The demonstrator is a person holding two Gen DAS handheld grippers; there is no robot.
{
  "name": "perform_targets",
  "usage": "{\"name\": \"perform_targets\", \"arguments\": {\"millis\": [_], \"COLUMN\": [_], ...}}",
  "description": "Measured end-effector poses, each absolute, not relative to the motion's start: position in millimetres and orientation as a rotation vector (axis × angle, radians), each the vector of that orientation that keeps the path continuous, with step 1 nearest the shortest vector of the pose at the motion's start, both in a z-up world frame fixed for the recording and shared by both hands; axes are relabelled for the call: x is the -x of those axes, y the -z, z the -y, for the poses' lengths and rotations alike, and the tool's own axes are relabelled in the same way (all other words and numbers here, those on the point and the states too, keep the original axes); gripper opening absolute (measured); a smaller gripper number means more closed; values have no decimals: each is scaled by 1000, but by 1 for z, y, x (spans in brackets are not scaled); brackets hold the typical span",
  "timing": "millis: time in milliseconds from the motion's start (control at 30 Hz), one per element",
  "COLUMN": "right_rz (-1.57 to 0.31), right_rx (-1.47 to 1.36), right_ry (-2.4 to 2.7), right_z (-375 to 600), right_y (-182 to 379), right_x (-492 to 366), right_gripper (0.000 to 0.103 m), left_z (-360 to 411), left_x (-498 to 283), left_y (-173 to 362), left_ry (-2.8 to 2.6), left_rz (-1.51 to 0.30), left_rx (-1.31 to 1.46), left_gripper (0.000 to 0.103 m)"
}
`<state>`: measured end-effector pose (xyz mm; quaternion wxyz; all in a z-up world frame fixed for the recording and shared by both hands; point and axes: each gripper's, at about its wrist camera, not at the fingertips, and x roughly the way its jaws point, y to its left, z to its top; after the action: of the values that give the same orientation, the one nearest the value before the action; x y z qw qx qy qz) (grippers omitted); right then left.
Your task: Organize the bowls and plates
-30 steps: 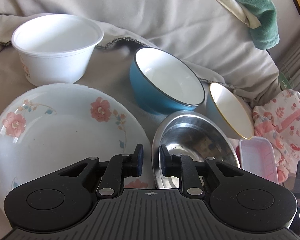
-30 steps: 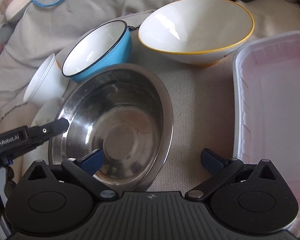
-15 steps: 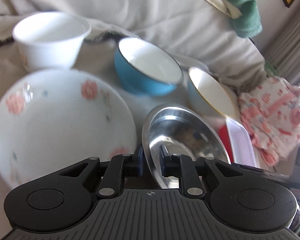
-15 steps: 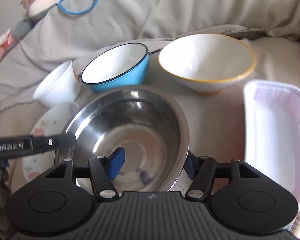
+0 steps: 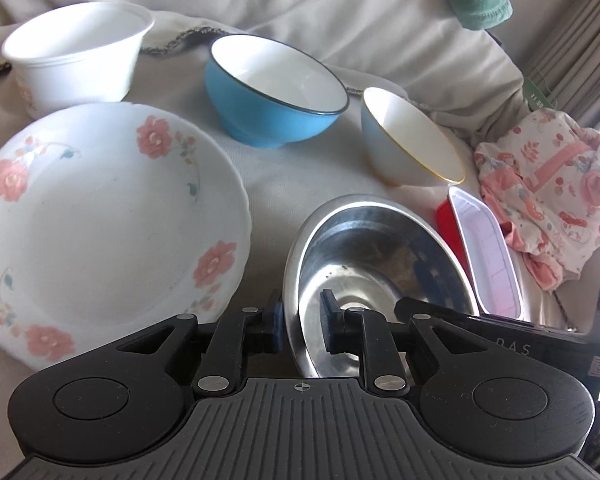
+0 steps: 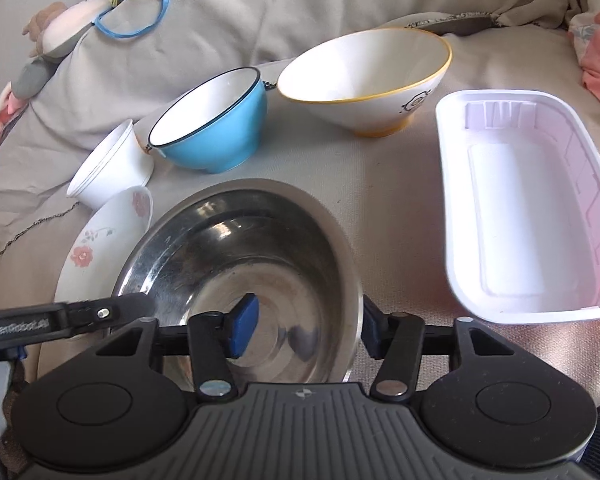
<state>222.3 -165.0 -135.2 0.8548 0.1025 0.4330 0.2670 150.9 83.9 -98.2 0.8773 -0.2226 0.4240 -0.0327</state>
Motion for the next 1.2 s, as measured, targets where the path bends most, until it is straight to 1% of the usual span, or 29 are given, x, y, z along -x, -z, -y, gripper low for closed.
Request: {"name": "perform_targets", "arguments": {"millis": [67, 167, 300, 400, 633, 700, 967, 1033, 1133, 1200], "right_rz": [-903, -858, -771, -769, -885, -874, -888, -878, -809, -734], "right_rx": [-211, -212, -176, -136, -21, 24, 96, 101, 167, 228], "right_ry": [-535, -520, -583, -621, -704, -710, -713, -718, -700, -674], "right_z": [164, 159, 130, 87, -15, -32, -48, -47, -45, -45], "right_y": [132, 112, 71, 56, 74, 77, 87, 87, 82, 78], "right_x": [-223, -223, -222, -225, -231, -228, -224, -223, -211, -202], "right_gripper": [52, 52, 52, 53, 53, 53, 52, 51, 50, 55], "left_z": [-86, -97, -136, -172, -230, -239, -245, -246, -247, -245], "left_x": [-154, -156, -150, -138, -111, -110, -112, -110, -108, -111], "left_y": [94, 71, 41, 36, 59, 65, 77, 76, 75, 77], "left_ry": [72, 79, 51, -8, -172, -206, -239, -269, -295, -317], "left_rz": [-886, -814, -713, -693, -700, -711, -745, -730, -716, -736], "left_rx": [478, 458, 456, 454, 513, 523, 516, 496, 483, 455], "left_gripper": [21, 21, 21, 21, 24, 24, 24, 22, 22, 24]}}
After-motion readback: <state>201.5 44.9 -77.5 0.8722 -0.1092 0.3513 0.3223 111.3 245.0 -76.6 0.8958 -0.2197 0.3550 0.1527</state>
